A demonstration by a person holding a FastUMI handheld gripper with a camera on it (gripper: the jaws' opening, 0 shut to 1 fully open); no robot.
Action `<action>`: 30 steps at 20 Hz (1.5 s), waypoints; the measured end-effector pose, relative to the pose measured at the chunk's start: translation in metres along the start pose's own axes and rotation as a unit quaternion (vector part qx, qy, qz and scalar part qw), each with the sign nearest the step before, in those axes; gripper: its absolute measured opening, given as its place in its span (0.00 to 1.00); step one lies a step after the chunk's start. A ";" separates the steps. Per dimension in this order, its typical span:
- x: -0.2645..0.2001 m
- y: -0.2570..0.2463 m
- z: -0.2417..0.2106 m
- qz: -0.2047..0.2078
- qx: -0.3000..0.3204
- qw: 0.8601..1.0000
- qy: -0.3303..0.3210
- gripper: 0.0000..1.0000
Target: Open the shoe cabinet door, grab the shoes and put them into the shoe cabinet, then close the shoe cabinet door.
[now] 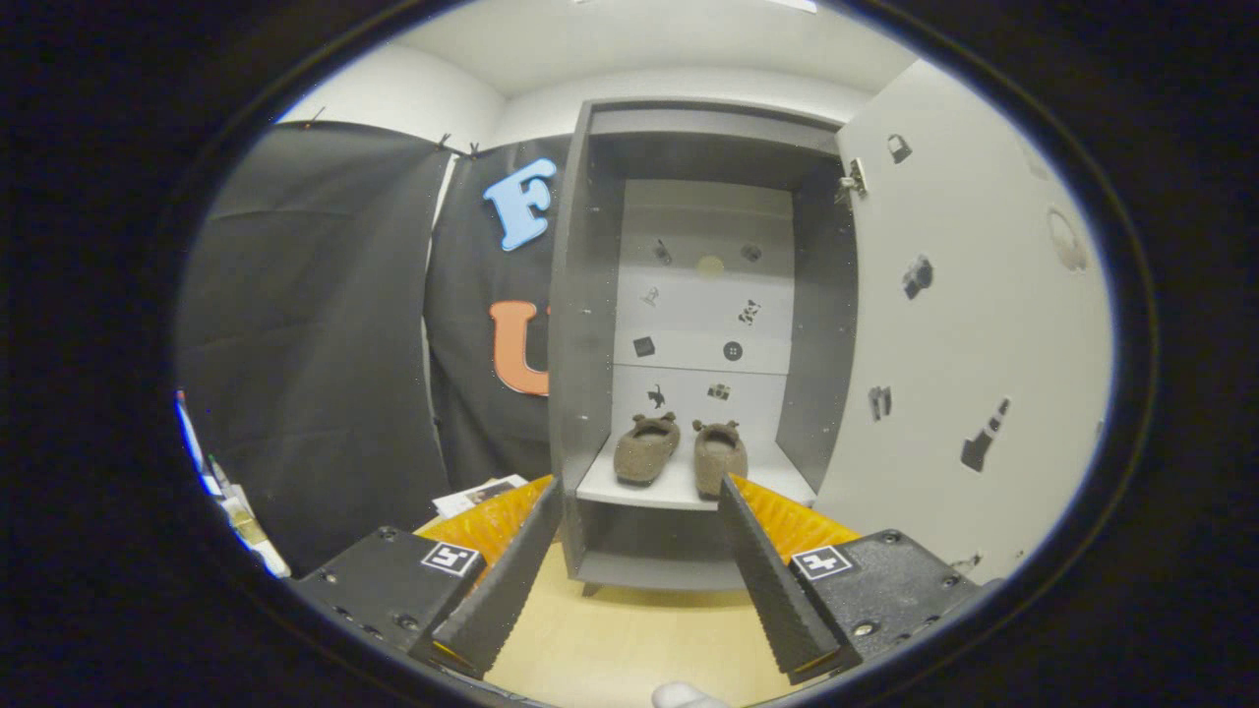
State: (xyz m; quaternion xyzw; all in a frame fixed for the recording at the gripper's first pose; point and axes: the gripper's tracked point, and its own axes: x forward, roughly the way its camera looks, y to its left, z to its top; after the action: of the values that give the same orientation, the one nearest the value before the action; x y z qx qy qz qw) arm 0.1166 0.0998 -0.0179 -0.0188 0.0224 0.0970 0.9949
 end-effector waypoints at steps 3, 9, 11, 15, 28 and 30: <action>-0.049 -0.018 -0.010 -0.011 0.009 1.000 0.006 1.00; -0.128 -0.093 -0.016 -0.048 0.007 0.999 0.014 1.00; -0.151 -0.123 -0.009 -0.065 0.028 0.998 0.002 1.00; -0.186 -0.197 -0.002 -0.100 0.051 0.994 -0.013 1.00; -0.135 -0.336 -0.012 -0.011 0.053 0.998 0.009 0.99; -0.128 -0.334 -0.011 0.013 0.050 0.999 0.011 0.99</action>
State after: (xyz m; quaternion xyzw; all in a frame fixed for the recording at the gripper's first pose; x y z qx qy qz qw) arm 0.0558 -0.2529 -0.0115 0.0298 0.0379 0.1080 0.9930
